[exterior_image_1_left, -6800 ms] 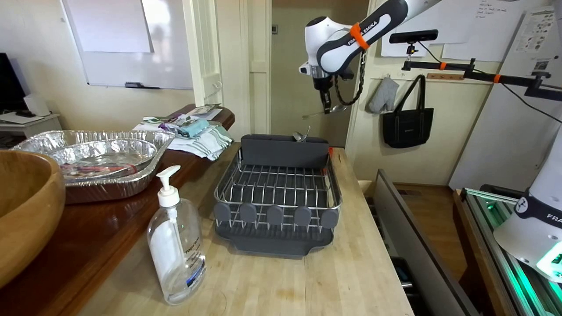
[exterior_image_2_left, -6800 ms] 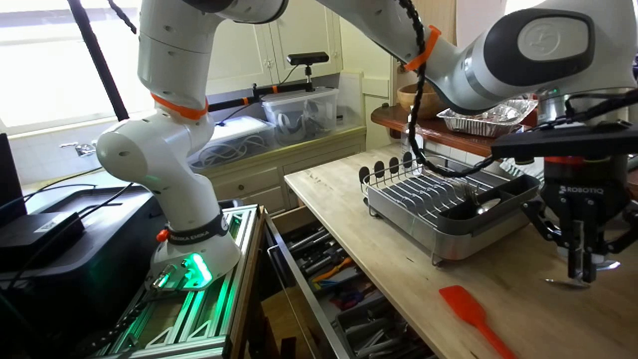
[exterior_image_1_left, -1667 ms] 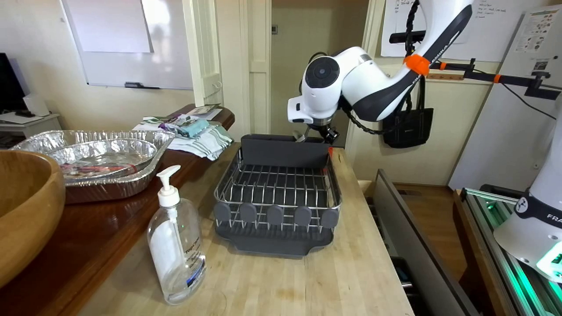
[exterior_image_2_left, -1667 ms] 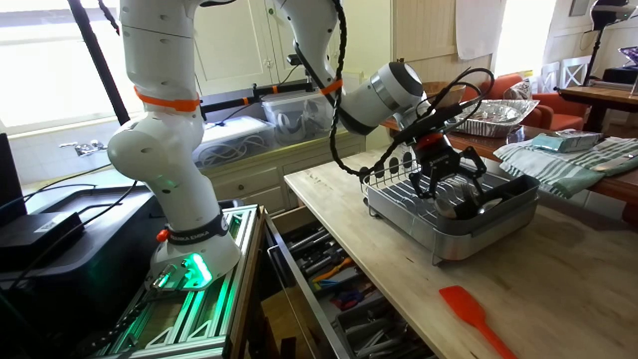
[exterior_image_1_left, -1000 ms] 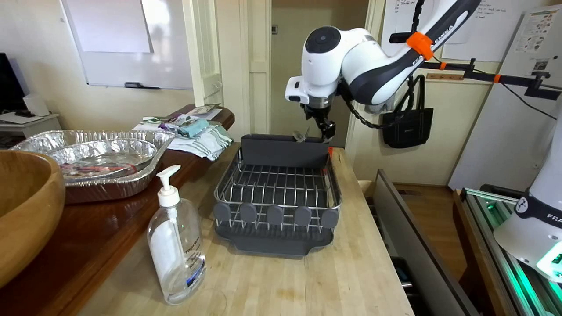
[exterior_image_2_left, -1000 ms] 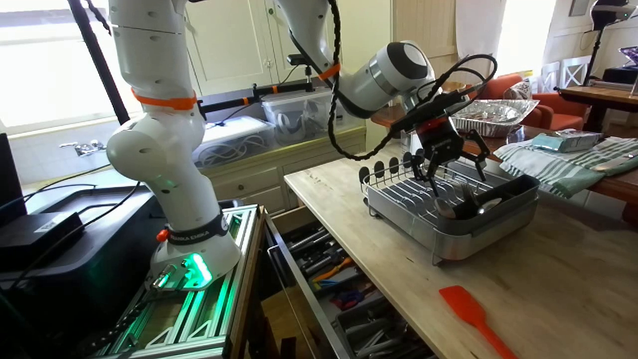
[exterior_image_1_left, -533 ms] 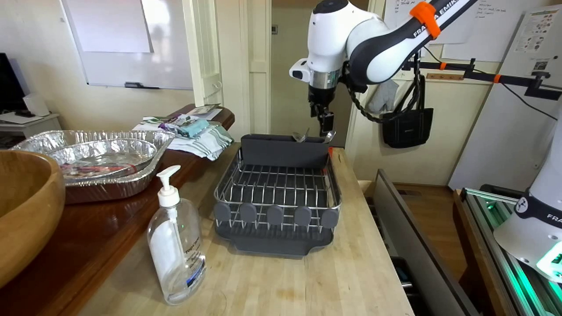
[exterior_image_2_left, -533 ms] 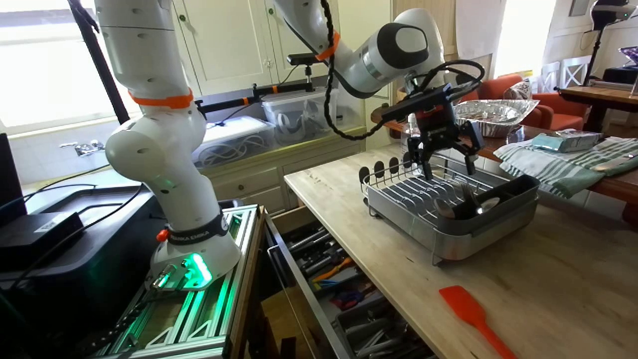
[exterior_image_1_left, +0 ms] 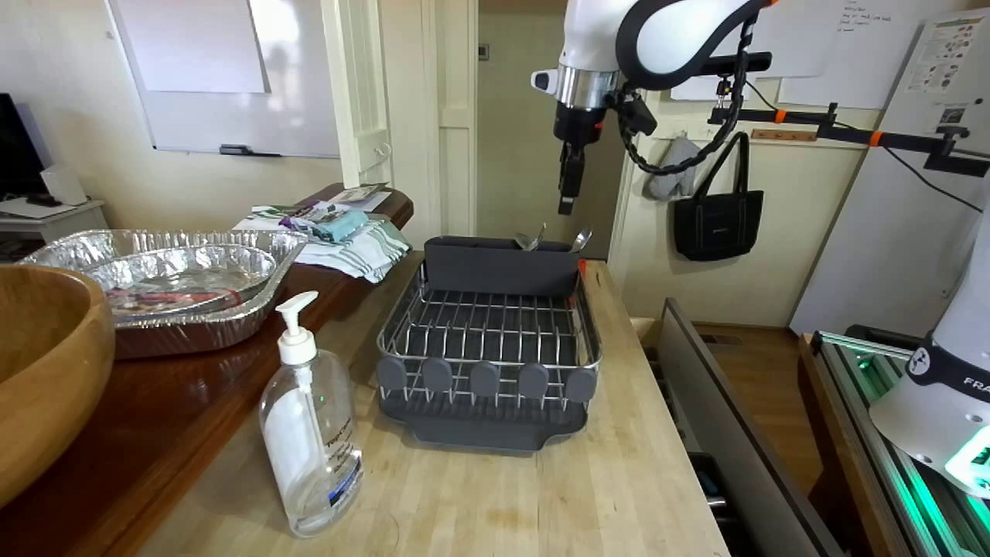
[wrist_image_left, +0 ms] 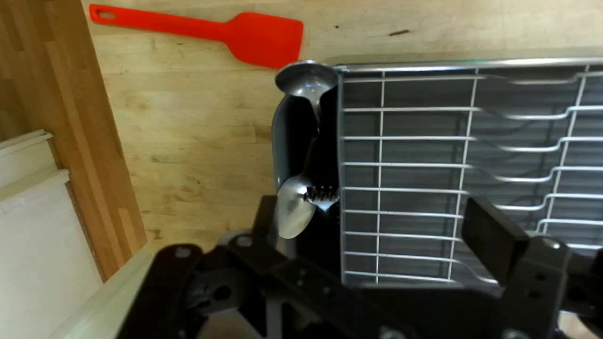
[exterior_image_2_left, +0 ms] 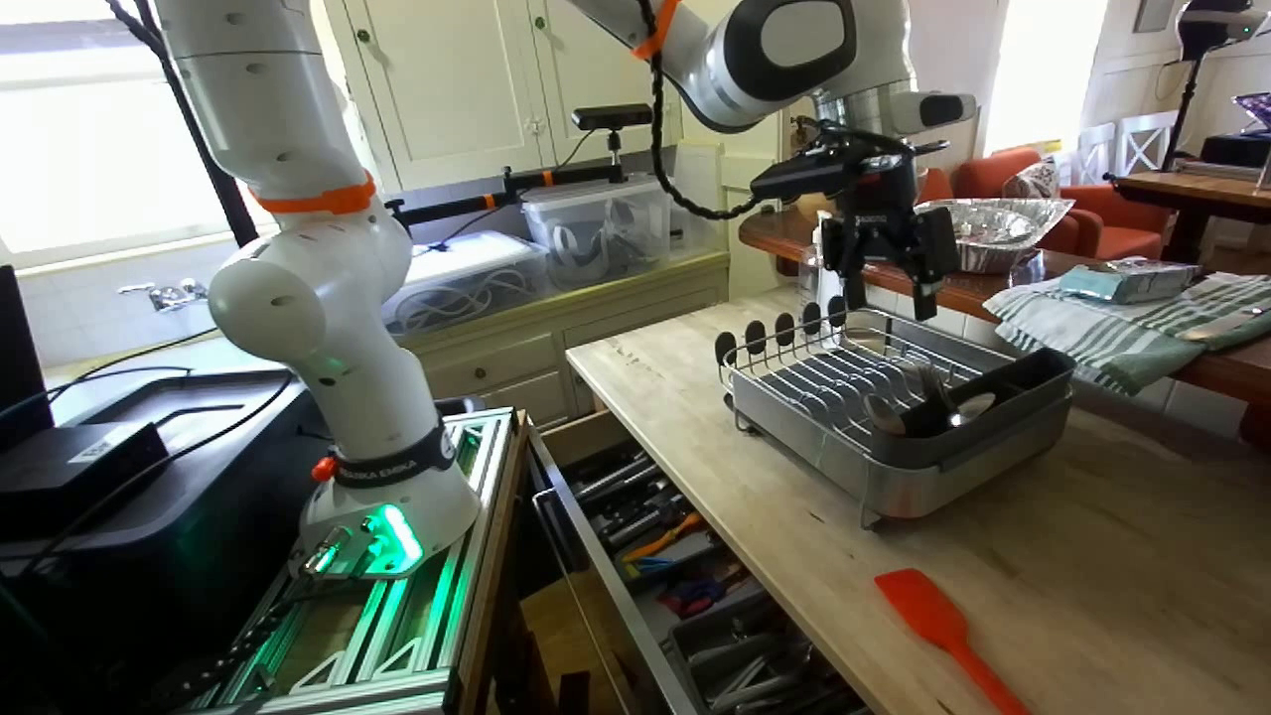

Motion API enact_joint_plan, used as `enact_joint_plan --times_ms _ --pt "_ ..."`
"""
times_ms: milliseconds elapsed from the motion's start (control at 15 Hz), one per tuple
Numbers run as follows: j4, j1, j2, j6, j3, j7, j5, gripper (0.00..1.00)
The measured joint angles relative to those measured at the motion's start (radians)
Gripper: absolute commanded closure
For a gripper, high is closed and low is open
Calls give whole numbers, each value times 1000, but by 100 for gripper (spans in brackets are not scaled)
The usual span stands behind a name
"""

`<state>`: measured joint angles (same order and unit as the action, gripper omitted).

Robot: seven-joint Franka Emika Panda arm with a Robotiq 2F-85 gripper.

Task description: Put the spoon in the tray

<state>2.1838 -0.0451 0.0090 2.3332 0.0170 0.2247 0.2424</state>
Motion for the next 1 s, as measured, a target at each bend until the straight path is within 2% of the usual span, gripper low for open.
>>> enact_joint_plan --times_ms 200,533,667,1000 --pt "7 -9 -28 60 24 0 -122 0" --pt "58 -16 -59 239 53 0 -306 0" --pt "73 -16 -67 279 56 4 -336 0" --pt "79 -16 -72 284 57 4 -344 0"
